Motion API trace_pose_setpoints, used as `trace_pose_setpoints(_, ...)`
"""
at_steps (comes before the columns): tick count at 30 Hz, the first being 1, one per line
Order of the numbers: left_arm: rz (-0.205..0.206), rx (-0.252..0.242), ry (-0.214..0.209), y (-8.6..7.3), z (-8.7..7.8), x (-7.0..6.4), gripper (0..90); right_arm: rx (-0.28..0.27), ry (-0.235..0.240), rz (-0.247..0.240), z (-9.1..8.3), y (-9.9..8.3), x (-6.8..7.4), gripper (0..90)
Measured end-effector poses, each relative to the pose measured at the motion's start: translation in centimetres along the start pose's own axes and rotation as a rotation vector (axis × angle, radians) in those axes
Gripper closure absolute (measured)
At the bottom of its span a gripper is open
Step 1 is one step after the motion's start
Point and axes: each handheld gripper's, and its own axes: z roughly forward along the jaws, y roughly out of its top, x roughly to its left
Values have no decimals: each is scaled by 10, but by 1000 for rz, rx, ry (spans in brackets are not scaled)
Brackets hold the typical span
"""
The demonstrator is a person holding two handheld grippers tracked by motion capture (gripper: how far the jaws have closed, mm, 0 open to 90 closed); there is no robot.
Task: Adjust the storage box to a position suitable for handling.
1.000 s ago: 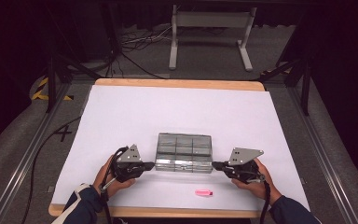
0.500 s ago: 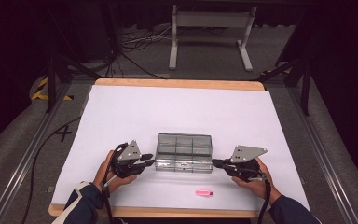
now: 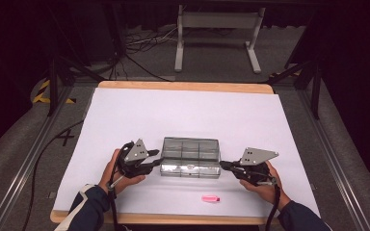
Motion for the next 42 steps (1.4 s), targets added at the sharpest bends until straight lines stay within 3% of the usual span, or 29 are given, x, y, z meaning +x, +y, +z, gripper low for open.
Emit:
trace_pose_setpoints(12,46,-20,12,7,3,1,596,-23,-23,9,-4,3,-2,900)
trace_pose_setpoints(20,64,-49,60,10,1,1,561,-39,-37,12,-7,6,-3,900)
trace_pose_setpoints(33,110,-67,79,14,1,-1,555,-44,-80,-6,-8,8,-2,889)
trace_pose_setpoints(42,121,-89,70,21,1,1,563,-45,-87,-19,-8,9,-1,900)
